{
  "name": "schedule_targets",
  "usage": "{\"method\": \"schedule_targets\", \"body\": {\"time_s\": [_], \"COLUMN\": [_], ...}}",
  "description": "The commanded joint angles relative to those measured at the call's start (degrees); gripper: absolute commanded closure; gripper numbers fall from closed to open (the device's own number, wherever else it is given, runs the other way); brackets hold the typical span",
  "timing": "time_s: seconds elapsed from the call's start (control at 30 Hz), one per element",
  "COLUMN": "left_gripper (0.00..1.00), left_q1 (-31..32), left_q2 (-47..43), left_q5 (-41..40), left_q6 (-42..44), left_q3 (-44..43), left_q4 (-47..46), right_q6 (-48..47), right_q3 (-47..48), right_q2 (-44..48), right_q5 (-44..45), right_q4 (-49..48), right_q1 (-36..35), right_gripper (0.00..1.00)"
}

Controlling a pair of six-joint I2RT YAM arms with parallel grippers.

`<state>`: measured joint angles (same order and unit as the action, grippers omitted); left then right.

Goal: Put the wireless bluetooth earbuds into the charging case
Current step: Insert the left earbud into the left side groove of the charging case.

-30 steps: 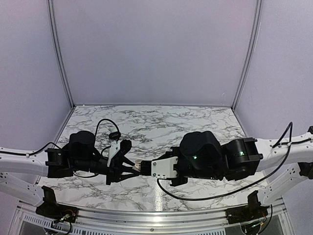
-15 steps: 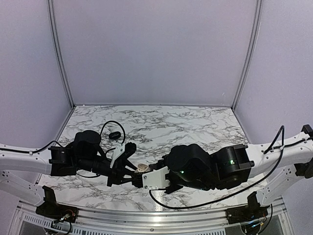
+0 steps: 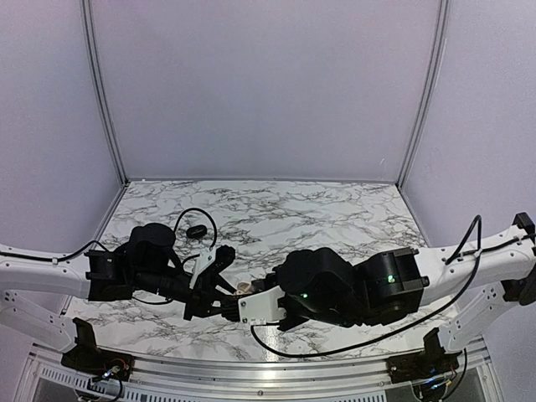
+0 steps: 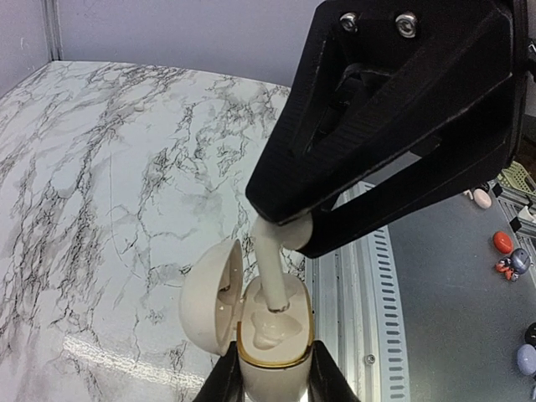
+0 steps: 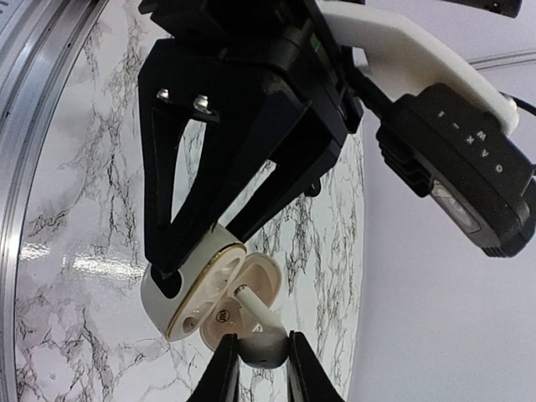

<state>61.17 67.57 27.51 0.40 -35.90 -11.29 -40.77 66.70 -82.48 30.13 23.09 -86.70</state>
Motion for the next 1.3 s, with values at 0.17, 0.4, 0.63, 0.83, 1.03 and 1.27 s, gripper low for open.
{"method": "schedule_targets", "body": {"time_s": [0.17, 0.4, 0.63, 0.83, 1.03, 1.27], "left_gripper": [1.00, 1.00, 1.00, 1.00, 1.00, 1.00], "left_q1": [-0.3, -0.3, -0.3, -0.3, -0.3, -0.3], "left_q2": [0.3, 0.4, 0.8, 0.7, 0.9, 0.5], "left_q5": [1.7, 2.1, 2.2, 2.4, 2.6, 3.0], "left_q6": [-0.1, -0.1, -0.1, 0.0, -0.1, -0.1], "left_q3": [-2.4, -2.4, -2.5, -2.5, -2.6, -2.5], "left_q4": [-0.7, -0.8, -1.0, -1.3, -1.8, -2.7], "right_q6": [-0.7, -1.3, -1.3, -2.3, -3.1, -4.0], "right_q3": [2.7, 3.1, 3.6, 3.6, 3.5, 4.8], "right_q2": [-1.4, -2.1, -2.8, -3.3, -3.5, -5.0], "right_q5": [-0.5, 0.6, 0.2, 0.1, -0.2, -0.2], "right_q4": [-2.3, -2.1, -2.3, -2.4, -2.2, -0.4], "right_q1": [-0.8, -1.4, -1.6, -2.0, -2.9, -3.7], "right_gripper": [0.91, 0.91, 0.91, 0.90, 0.87, 0.83]}}
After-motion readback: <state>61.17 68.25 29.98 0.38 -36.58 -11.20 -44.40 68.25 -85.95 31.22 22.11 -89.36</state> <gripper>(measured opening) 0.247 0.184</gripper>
